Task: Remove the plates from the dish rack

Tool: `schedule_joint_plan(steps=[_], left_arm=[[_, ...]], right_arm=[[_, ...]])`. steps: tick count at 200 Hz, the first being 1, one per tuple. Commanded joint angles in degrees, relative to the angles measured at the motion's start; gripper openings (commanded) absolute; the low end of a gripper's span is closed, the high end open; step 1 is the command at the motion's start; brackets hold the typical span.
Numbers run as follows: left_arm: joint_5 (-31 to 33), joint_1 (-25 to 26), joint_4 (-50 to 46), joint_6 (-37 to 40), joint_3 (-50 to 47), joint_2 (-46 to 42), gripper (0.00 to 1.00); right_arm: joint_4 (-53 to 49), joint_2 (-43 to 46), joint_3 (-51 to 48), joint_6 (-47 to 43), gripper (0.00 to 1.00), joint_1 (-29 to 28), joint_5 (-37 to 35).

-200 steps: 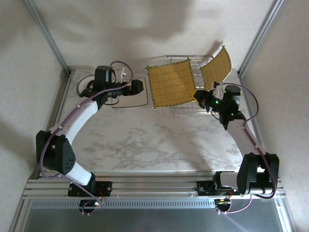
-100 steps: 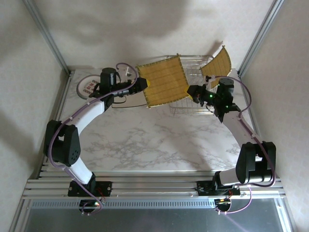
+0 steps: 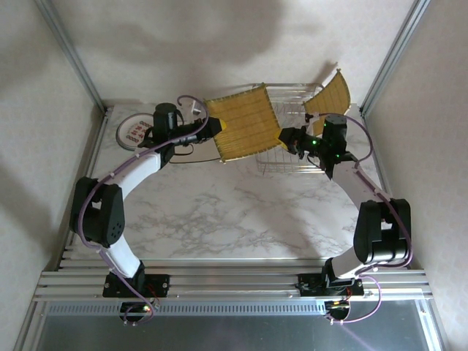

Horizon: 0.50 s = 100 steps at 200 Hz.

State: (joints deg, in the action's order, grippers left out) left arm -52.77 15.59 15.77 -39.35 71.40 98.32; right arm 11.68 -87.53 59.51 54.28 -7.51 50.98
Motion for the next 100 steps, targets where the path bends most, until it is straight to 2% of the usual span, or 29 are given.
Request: schedule_joint_plan(steps=[1, 25, 44, 62, 77, 90, 100], left_arm=[[-2.6, 0.4, 3.41, -0.46, 0.14, 0.2, 0.36], [-2.77, 0.35, 2.35, -0.09, 1.0, 0.5, 0.2], [-3.04, 0.4, 2.29, -0.27, 1.29, 0.66, 0.0], [-2.98, 0.4, 2.86, -0.92, 1.15, 0.53, 0.0], [-2.25, 0.32, 3.67, -1.67, 0.72, 0.22, 0.0], [-1.55, 0.23, 6.08, -2.98, 0.14, -0.05, 0.0], [-0.83, 0.01, 7.36, -4.16, -0.34, -0.35, 0.0]], right_arm=[[4.37, -0.87, 3.81, -0.48, 0.0, -0.85, 2.28], [3.04, -1.67, 5.56, -1.01, 0.0, -1.0, 2.63], [2.2, -2.1, 6.37, -1.28, 0.0, -1.03, 2.51], [0.95, -2.3, 6.98, -1.87, 0.0, -1.1, 2.21], [-0.67, -2.3, 7.52, -2.76, 0.24, -1.07, 1.7], [-2.78, -2.0, 8.37, -4.01, 0.57, -1.03, 0.79], [-6.43, -1.61, 9.54, -6.15, 0.74, -1.03, -0.45]])
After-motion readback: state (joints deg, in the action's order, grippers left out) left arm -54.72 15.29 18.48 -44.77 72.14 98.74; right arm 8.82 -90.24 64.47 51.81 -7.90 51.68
